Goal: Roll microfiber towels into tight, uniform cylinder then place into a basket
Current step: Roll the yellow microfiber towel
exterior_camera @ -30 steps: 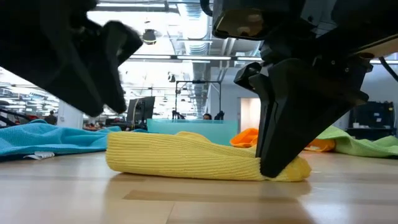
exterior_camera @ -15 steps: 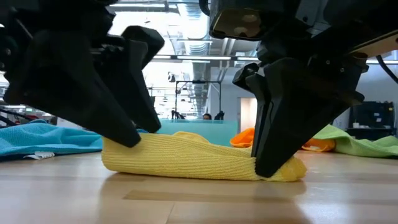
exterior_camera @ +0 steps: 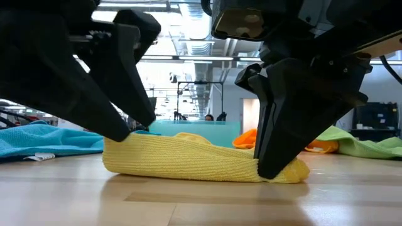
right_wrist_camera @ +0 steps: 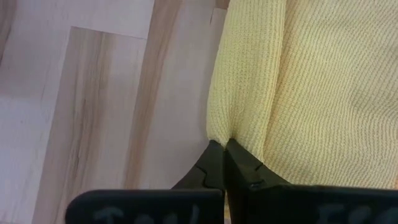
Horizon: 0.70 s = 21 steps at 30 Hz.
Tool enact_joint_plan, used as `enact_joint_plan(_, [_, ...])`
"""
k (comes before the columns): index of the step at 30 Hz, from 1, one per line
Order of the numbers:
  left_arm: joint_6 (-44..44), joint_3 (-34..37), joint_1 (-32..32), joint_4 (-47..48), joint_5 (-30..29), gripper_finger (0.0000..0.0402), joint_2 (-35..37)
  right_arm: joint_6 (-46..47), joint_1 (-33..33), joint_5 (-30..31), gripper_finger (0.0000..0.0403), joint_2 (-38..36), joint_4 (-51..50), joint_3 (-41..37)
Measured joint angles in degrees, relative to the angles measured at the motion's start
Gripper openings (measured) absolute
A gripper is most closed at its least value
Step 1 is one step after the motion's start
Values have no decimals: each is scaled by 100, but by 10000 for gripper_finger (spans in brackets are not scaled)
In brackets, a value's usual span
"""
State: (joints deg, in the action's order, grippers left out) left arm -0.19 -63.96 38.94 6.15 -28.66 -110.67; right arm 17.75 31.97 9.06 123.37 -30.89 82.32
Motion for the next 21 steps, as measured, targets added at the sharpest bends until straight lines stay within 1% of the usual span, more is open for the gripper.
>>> enact_joint_plan(3, [80, -7, -7, -26, 131, 125, -70, 57, 0, 0, 11, 0, 2, 0])
enact_joint_plan(6, [108, -7, -112, -15, 275, 125, -289, 132, 2, 0, 13, 0, 3, 0])
enact_joint_plan(10, [-86, -26, -253, -7, 134, 125, -435, 178, 2, -23, 13, 0, 0, 0])
enact_joint_plan(13, [-246, -26, -321, 33, 156, 125, -430, 178, 31, -87, 11, 0, -9, 0])
enact_joint_plan(16, [-208, -12, -303, 76, -48, 125, -407, 178, 29, -116, 13, 0, -11, 0])
enact_joint_plan(20, [-133, 0, -284, 265, -664, 125, -409, 150, 10, -157, 13, 0, -9, 2])
enact_joint_plan(21, [-150, 6, -291, 333, -737, 125, -409, 150, 11, -159, 13, 0, -9, 2])
